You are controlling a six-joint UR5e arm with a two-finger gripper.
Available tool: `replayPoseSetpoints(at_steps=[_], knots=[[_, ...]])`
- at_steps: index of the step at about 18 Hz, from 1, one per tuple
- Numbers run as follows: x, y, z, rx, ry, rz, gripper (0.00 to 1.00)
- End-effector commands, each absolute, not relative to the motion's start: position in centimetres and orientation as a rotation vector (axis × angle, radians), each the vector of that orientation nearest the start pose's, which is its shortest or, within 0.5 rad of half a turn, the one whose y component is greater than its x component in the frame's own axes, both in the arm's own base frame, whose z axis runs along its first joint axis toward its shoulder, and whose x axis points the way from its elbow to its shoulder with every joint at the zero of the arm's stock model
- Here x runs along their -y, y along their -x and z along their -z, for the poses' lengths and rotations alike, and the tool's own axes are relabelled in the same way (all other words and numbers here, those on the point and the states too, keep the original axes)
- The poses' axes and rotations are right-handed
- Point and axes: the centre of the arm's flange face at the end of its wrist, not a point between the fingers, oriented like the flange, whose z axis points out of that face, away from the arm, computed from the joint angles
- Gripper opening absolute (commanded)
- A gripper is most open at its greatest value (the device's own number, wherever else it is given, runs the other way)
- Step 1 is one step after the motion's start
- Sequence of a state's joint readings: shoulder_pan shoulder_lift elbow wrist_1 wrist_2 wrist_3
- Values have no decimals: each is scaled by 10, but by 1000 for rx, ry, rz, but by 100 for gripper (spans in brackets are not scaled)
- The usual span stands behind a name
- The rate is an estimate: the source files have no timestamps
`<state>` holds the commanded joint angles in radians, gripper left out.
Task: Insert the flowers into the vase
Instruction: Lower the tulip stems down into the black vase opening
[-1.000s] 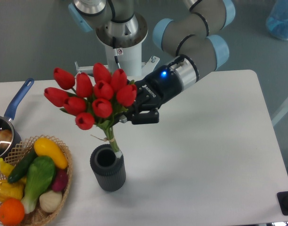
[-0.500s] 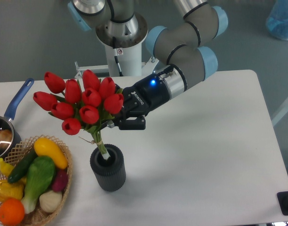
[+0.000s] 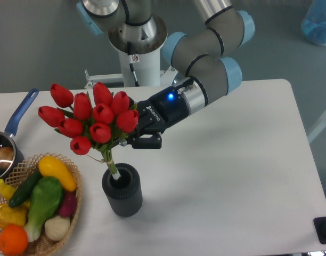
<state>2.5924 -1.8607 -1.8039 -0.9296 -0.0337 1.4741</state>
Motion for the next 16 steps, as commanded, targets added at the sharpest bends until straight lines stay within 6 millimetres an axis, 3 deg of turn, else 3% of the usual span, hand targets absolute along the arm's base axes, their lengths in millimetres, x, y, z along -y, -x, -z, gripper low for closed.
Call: replayPoseSetpoints(at_steps=[16], knots=[[-491,375,-363,-408,1472,425,18]])
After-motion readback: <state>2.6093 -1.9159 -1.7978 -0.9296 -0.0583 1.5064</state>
